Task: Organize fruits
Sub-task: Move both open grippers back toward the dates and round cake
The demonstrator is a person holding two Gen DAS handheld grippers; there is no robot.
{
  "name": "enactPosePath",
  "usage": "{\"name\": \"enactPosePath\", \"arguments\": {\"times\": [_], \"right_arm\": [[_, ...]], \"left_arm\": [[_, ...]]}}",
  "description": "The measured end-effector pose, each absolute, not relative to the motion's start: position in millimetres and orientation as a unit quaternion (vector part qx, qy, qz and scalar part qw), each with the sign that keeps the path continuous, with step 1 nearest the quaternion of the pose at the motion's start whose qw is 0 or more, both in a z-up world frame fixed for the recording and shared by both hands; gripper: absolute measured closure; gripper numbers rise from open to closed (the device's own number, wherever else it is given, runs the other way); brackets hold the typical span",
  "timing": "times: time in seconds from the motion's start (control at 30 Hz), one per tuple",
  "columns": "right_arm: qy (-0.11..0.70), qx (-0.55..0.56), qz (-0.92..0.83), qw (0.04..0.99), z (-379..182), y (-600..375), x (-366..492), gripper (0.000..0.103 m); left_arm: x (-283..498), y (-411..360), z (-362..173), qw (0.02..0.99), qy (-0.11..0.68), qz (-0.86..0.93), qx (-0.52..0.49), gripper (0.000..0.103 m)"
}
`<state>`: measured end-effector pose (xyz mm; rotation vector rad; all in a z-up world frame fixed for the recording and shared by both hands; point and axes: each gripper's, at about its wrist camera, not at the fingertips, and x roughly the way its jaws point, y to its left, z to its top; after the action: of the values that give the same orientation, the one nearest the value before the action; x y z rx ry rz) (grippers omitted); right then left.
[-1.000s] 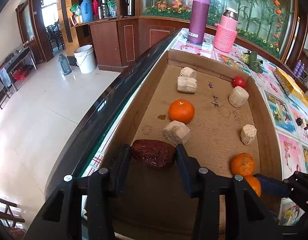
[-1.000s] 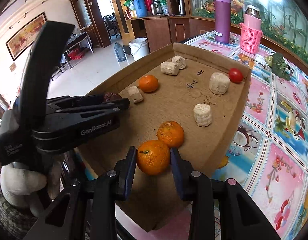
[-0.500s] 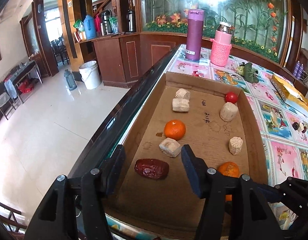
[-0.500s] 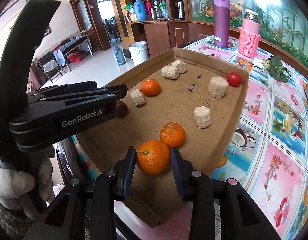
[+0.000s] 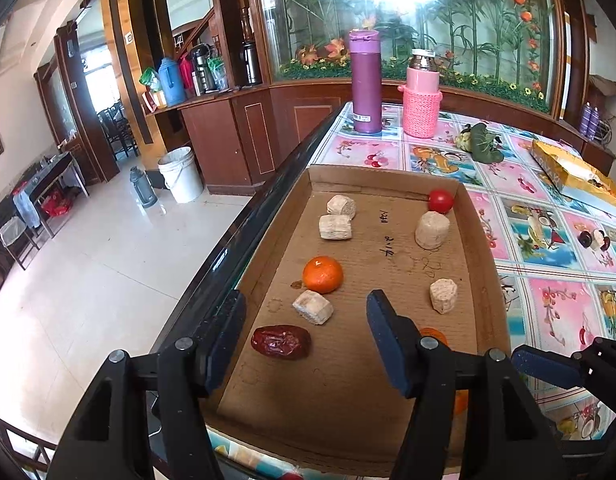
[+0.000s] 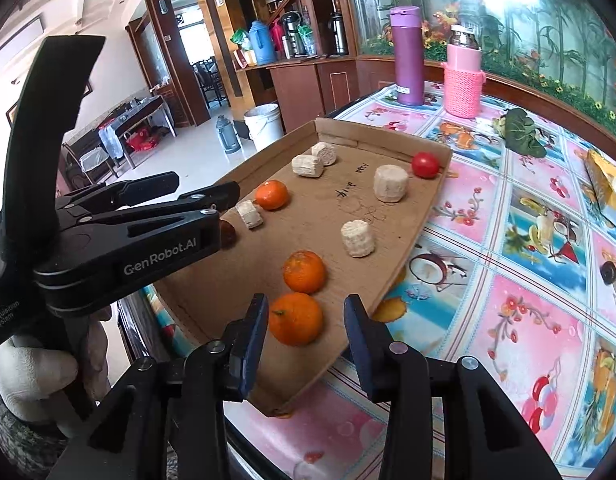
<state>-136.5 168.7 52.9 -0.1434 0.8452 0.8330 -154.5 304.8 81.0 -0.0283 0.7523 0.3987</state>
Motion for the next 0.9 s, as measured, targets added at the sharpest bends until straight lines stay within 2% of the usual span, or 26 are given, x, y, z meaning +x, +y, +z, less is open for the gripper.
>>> {"name": "enactPosePath", "arguments": {"times": [0.53, 0.9], "right_arm": [[0.409, -0.038, 0.349, 0.843, 45, 108, -122, 0.055], [0.412, 0.002, 0.225, 0.883, 52, -13, -71, 0.055]], "left_arm": [[-139, 253, 90, 0.919, 0.368, 0.140, 0.013, 0.032], [-113, 195, 92, 0.921, 0.385, 0.057, 0.020, 0.031]]}}
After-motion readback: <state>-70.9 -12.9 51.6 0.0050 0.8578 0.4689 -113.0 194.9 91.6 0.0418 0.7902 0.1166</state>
